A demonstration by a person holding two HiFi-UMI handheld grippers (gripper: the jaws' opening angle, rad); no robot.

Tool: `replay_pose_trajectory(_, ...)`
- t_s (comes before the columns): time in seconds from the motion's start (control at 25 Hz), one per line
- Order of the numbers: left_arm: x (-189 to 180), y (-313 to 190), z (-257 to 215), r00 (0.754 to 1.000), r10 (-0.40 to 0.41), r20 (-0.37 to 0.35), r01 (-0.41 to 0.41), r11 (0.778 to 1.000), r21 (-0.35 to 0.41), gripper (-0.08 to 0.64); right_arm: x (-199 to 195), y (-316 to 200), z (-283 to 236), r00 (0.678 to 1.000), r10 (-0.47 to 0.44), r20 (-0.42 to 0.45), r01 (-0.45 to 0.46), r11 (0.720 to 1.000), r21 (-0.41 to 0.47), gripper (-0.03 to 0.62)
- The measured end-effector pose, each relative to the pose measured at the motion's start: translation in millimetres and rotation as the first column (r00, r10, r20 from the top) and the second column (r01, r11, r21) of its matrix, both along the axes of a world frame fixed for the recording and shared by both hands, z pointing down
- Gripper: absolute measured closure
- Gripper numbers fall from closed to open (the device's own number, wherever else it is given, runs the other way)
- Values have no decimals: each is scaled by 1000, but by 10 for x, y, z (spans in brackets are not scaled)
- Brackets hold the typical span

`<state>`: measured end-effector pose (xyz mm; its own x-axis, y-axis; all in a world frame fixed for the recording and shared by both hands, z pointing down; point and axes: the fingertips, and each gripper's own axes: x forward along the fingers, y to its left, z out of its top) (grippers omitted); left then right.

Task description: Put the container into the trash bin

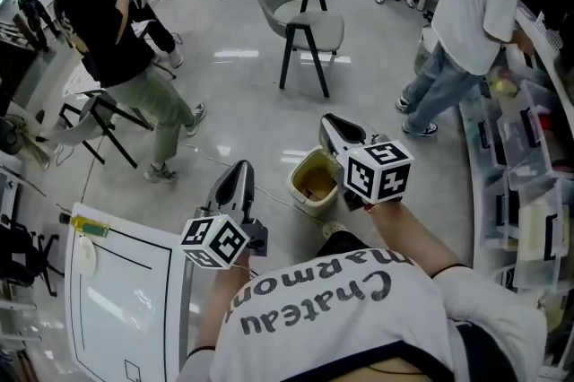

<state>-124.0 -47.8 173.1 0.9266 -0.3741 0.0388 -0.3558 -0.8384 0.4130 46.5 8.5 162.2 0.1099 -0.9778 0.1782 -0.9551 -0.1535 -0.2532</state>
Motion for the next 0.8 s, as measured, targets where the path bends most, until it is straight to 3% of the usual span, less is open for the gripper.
replay_pose_trajectory(0.8, -85, 69, -40, 1000, 1, -23, -1, 1000, 8, 538, -100, 91, 8, 1000, 4, -25, -4, 1000, -7, 548)
